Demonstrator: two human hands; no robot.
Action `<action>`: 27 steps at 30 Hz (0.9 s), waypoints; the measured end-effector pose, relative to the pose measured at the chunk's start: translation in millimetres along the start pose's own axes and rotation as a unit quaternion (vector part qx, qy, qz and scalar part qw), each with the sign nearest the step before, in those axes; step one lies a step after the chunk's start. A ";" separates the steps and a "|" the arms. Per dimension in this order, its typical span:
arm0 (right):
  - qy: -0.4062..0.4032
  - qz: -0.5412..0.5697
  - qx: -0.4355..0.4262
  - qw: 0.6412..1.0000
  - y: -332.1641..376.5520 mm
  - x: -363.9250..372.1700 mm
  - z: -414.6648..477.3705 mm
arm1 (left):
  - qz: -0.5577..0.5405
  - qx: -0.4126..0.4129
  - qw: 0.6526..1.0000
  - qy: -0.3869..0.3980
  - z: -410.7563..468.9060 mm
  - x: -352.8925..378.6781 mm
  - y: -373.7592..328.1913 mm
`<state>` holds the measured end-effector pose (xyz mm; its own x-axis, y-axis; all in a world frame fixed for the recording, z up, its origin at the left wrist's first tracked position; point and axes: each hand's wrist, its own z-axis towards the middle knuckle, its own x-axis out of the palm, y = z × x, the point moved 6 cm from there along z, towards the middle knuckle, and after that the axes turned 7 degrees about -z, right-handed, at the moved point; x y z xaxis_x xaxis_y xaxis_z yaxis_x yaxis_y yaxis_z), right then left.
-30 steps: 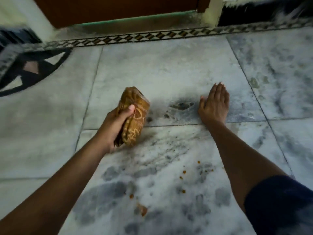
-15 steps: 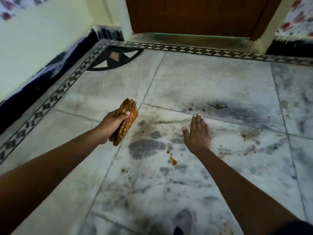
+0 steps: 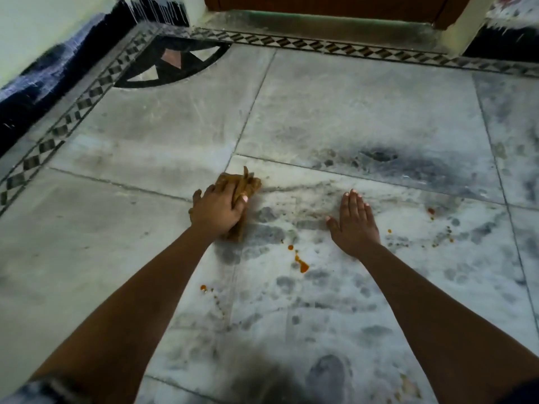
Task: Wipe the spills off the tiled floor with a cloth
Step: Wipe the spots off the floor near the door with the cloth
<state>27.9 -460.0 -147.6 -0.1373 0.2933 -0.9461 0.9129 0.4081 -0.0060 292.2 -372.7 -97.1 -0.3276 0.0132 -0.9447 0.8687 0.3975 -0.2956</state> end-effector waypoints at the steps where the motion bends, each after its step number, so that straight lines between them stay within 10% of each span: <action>1: 0.002 0.004 0.003 1.000 -1.0 0.8 3.5 | 0.036 0.015 0.999 0.032 5.2 13.2 -0.7; 10: -0.053 0.025 -0.001 0.998 -0.3 9.2 9.8 | 0.054 -0.031 0.998 0.025 85.2 43.2 -43.3; 17: -0.028 0.030 -0.001 0.999 -1.9 8.8 11.5 | 0.067 0.183 0.981 0.002 -26.0 64.1 -52.8; 24: 0.026 0.009 0.000 1.000 1.9 3.0 11.4 | 0.042 -0.010 0.999 -0.007 17.7 48.6 -19.1; 27: 0.022 0.023 0.012 0.999 3.1 -0.9 5.1 | 0.048 0.031 0.998 0.012 -0.3 66.8 -64.2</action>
<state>32.8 -463.4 -148.4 -0.1102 0.3490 -0.9306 0.9273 0.3730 0.0301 214.4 -397.1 -141.2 -0.2488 0.0702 -0.9660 0.9181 0.3349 -0.2121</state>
